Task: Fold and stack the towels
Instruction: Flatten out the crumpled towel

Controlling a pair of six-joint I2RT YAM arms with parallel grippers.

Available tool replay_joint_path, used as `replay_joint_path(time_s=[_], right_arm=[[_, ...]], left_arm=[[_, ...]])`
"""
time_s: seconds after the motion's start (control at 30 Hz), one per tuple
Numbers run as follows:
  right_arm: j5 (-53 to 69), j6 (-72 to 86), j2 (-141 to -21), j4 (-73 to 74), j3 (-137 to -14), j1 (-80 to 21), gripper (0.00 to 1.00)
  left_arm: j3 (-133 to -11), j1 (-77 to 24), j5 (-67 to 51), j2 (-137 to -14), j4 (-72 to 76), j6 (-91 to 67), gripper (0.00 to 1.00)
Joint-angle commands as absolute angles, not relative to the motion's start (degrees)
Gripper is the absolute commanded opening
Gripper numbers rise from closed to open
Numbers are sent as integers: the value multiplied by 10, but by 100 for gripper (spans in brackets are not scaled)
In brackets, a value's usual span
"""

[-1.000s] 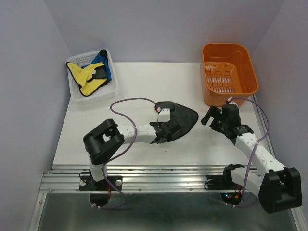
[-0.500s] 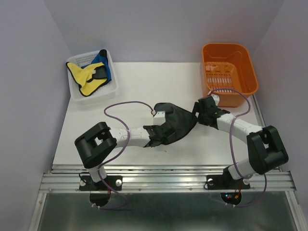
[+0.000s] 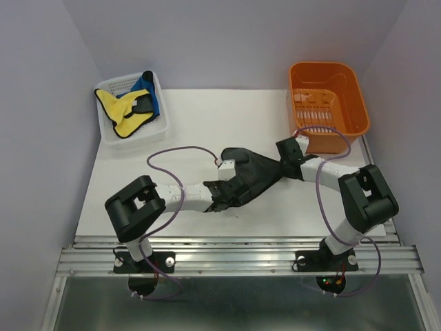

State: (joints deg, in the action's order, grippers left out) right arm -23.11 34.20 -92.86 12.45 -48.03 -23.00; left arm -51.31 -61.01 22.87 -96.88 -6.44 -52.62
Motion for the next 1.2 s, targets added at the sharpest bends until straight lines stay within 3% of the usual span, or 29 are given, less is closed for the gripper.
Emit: replay_joint_path(time_s=[0.0,0.07,0.2,0.43,0.77,1.07,1.17], right_arm=[[-242,368,-954,104,-471,-239,36],[-231,371,-958,89,-462,-239,31],[-210,373,-949,67,-440,-242,1],[-226,356,-778,111,-437,-258,1],[-140,301,-502,195,-521,-259,1],[-168,287,-499,236,-611,-259,1],[-179,289,-551,222,-625,-259,1]], left_arm=[[-478,-610,211,-976,-131,-533,0],[-476,-610,212,-973,-132,-535,0],[-482,-610,210,-965,-130,-531,0],[-520,-610,252,-879,-153,-496,0],[-610,-606,323,-630,-141,-376,0],[-683,-584,371,-608,-115,-329,0],[-692,-480,297,-650,-98,-319,0]])
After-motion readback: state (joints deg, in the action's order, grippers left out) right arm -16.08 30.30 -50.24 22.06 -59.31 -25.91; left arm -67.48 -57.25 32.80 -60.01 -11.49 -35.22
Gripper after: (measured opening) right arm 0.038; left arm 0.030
